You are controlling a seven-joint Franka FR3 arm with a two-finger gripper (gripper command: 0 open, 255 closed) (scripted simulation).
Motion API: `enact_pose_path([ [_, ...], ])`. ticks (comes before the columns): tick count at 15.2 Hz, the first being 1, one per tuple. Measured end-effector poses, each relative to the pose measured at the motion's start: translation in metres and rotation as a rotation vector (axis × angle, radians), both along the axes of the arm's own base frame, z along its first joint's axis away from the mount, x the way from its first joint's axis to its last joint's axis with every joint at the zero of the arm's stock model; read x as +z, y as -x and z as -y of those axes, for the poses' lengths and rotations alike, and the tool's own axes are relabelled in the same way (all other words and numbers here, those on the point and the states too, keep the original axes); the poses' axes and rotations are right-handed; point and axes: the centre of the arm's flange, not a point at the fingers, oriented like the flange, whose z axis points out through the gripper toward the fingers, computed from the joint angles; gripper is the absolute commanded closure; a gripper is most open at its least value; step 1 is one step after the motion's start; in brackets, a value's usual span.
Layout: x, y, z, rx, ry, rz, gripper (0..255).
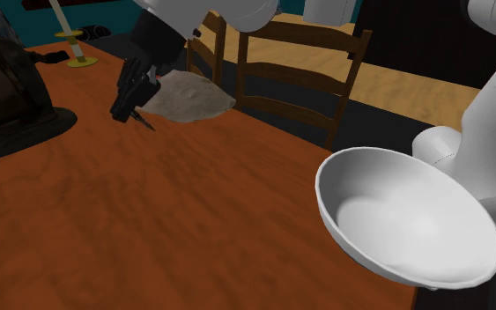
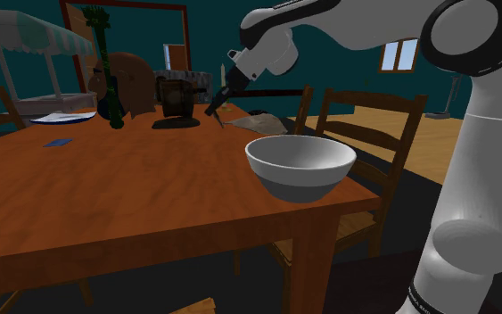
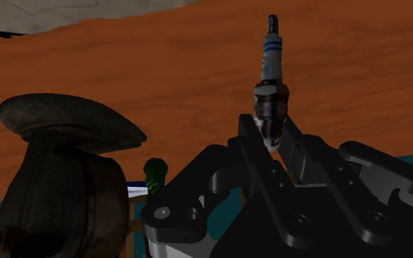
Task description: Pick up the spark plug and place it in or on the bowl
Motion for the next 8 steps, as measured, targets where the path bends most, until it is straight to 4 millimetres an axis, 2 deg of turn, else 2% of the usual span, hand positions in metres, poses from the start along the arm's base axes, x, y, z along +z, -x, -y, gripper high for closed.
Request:
enact_pose_path([
  [8,0.043,-0.001,0.0,0.0,0.0,0.0,255],
])
